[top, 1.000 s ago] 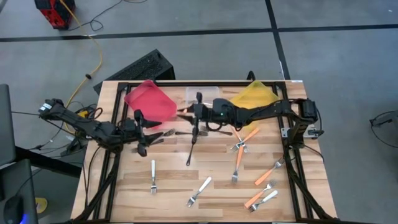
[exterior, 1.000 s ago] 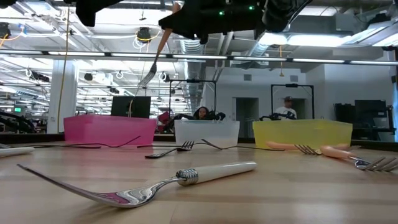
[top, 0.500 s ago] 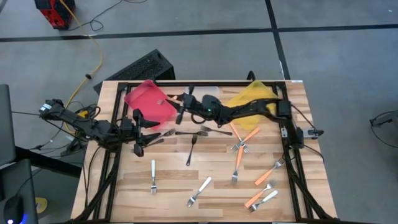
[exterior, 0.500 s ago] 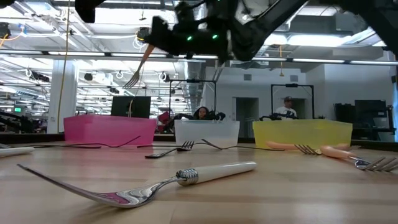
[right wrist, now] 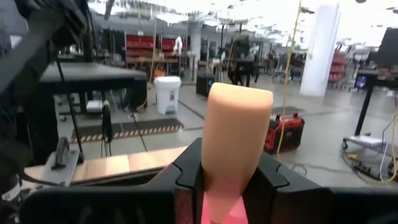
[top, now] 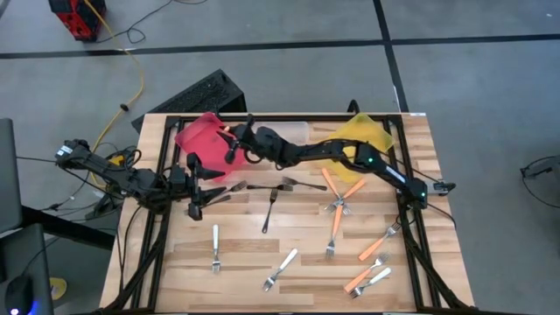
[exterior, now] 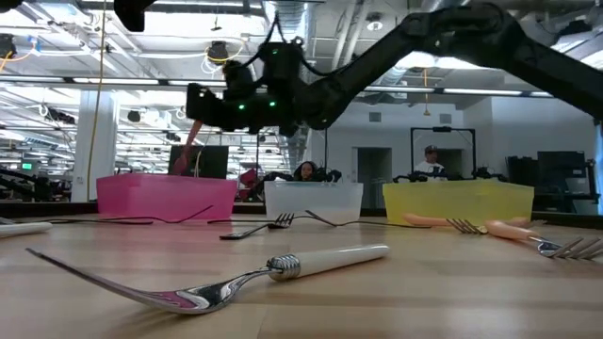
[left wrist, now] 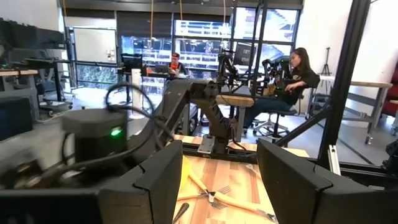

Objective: Sort silverware by color (type)
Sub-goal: Put the orange fork into the red bin, then put the black fork into the yellow bin

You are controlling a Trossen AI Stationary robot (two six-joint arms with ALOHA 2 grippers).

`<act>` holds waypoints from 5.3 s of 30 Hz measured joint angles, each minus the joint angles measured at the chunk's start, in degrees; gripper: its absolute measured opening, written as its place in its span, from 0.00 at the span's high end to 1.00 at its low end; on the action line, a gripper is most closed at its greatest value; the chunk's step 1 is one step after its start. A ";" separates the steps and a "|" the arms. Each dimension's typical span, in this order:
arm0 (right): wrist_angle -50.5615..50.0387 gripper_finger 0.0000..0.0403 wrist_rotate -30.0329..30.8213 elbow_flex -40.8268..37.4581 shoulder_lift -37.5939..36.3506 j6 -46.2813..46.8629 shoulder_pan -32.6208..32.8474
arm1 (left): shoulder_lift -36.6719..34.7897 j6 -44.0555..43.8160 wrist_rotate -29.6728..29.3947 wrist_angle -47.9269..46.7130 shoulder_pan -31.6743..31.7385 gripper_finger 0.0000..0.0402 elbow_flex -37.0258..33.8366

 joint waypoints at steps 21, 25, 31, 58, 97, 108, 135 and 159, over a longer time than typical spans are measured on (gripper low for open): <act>-15.12 0.72 -0.15 11.13 6.29 2.07 -0.20 | 0.00 0.02 0.99 -0.59 0.02 0.52 0.00; -16.95 0.55 -0.15 11.13 6.29 2.80 -0.20 | 0.00 0.02 0.99 -0.57 0.00 0.52 0.00; -18.49 0.47 -0.17 11.13 6.29 3.06 -0.24 | 0.00 0.02 0.97 -0.57 0.00 0.52 0.00; -38.25 0.23 -4.13 15.32 5.31 -6.78 0.13 | 0.00 -0.72 0.95 -0.50 0.02 0.52 -0.02; -61.71 0.20 -3.61 22.65 1.99 -25.91 -1.59 | 0.02 -0.87 0.91 -0.50 0.02 0.52 -0.02; -88.03 0.20 -4.69 22.70 -12.71 -31.76 -1.88 | 0.02 -3.47 0.55 -5.18 0.02 0.52 -0.02; -126.86 0.23 -6.85 -1.40 -61.49 -14.06 -14.35 | 0.17 -15.74 -3.69 -15.30 0.07 0.52 -0.02; -92.82 0.23 -6.57 -52.04 -96.28 7.65 2.24 | 23.46 -36.91 -6.03 -33.62 0.15 0.52 -0.02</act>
